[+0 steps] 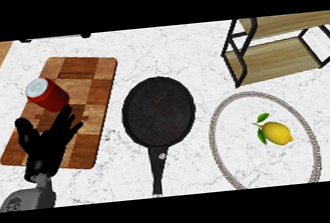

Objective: Pick the bell pepper from the placemat and place it in the tiered shelf

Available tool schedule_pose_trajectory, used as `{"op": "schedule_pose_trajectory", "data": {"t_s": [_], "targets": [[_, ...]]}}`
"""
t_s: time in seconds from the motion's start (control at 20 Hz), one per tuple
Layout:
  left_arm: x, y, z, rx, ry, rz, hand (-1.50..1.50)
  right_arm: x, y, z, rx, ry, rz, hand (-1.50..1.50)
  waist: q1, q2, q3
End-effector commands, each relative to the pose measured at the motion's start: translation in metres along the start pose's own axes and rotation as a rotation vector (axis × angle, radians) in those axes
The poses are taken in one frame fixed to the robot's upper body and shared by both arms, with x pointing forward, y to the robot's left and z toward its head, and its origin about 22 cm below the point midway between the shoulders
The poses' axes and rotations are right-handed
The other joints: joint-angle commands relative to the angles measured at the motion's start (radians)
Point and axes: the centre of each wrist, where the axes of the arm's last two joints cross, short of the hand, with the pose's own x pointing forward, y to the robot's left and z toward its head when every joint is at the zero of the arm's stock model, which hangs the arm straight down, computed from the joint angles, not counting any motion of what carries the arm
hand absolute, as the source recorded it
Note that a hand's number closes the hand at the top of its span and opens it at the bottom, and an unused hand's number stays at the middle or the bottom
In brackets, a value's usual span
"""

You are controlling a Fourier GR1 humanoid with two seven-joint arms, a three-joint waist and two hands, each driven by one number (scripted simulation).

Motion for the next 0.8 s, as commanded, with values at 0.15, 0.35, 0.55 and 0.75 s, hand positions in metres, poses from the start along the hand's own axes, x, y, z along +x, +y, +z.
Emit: {"op": "schedule_pose_trajectory", "data": {"t_s": [0.15,0.35,0.55,0.75], "targets": [[-0.015,-0.003,0.009,0.022,0.033,-0.016,0.00,-0.035,0.031,-0.024,-0.015,-0.010,0.024,1.50,0.002,0.004,-0.003],[-0.014,-0.005,-0.003,0.003,0.045,-0.021,0.00,-0.018,0.035,-0.042,-0.037,-0.012,0.041,1.50,0.000,0.005,-0.004],[-0.006,0.003,-0.006,-0.006,0.046,0.007,0.00,-0.037,0.045,-0.047,-0.044,-0.026,0.018,1.50,0.000,0.006,-0.004],[-0.014,0.007,-0.012,0.018,0.053,-0.017,0.00,-0.040,0.043,-0.050,-0.032,-0.060,-0.011,1.50,-0.006,0.007,-0.004]]}}
